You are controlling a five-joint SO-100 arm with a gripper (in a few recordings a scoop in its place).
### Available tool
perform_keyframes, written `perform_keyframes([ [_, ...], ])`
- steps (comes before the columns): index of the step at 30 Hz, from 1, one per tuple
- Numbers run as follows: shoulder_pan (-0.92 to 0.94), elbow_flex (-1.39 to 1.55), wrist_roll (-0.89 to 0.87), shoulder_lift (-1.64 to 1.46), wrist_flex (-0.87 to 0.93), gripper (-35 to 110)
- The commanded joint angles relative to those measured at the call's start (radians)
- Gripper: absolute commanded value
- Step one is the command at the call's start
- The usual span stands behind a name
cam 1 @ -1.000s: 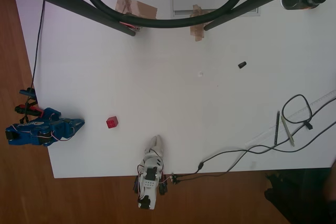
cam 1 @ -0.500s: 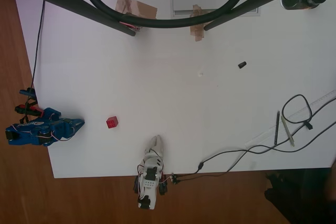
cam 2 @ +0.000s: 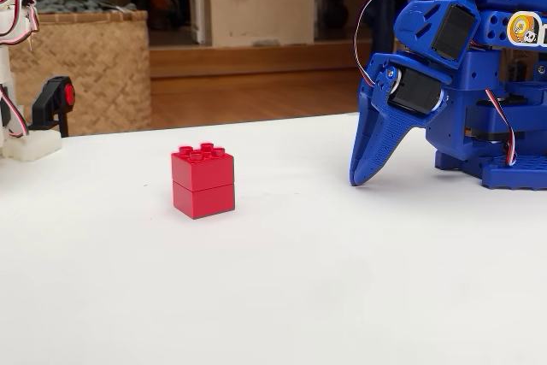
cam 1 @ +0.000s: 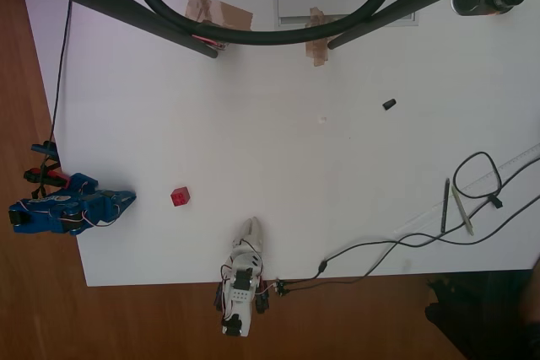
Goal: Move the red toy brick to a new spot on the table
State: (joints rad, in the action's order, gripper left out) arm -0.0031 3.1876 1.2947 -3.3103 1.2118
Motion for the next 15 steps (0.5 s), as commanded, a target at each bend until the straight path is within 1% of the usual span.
perform_keyframes([
  [1, 0.006, 0.032, -0.008, -0.029, 0.003, 0],
  [11, 0.008, 0.032, -0.020, -0.029, 0.002, 0],
  [15, -0.025, 0.032, -0.012, -0.029, -0.005, 0],
])
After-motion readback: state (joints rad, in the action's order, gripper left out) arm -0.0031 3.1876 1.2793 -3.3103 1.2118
